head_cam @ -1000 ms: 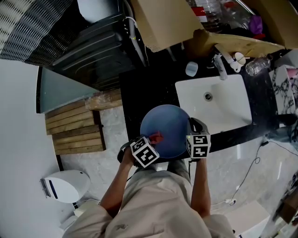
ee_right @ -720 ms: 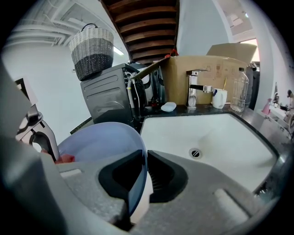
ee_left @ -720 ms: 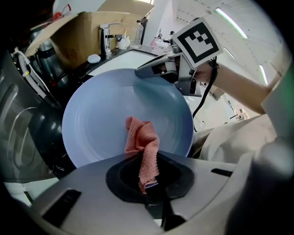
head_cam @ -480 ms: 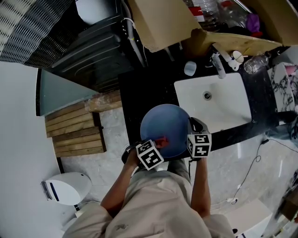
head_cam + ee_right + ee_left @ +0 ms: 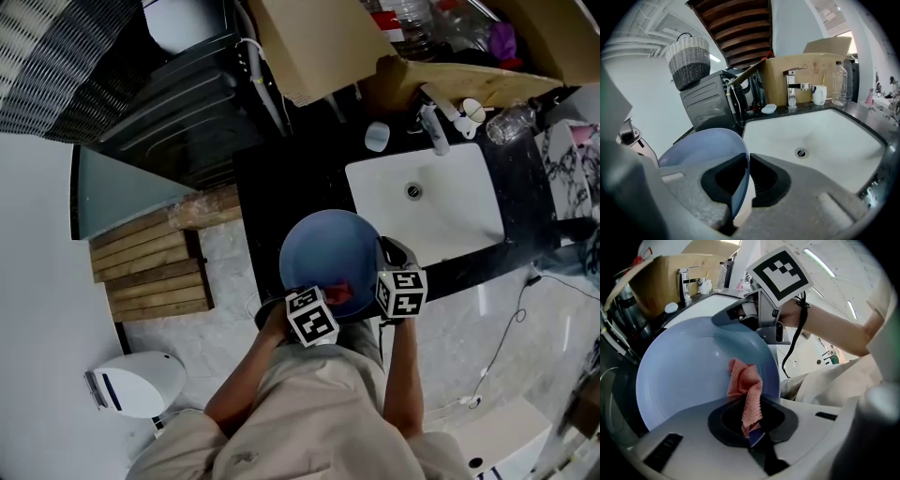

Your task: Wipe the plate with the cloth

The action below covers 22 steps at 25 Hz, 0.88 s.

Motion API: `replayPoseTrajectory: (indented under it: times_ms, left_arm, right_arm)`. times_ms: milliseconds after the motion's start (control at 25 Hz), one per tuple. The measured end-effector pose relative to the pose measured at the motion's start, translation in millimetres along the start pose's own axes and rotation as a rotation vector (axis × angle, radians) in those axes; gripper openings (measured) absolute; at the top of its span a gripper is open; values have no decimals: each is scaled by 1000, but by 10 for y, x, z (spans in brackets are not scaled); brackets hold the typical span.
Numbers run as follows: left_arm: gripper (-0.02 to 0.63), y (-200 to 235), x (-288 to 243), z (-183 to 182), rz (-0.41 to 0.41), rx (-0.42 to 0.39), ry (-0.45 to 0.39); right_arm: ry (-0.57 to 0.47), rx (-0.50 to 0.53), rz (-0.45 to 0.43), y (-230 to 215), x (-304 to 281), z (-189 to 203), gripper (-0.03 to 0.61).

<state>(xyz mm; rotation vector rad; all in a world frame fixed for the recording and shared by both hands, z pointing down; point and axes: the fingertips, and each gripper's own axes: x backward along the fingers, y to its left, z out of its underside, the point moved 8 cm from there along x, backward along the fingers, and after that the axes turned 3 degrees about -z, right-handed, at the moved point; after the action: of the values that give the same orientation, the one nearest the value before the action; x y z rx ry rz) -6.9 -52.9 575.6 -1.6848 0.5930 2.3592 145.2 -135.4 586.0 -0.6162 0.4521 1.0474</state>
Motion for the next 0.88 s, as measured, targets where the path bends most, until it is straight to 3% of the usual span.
replayPoseTrajectory:
  times_ms: [440, 880]
  left_arm:
    - [32, -57, -93, -220, 51, -31, -60]
    - [31, 33, -168, -386, 17, 25, -161]
  right_arm:
    - [-23, -44, -26, -34, 13, 23, 29]
    - [-22, -58, -50, -46, 19, 20, 28]
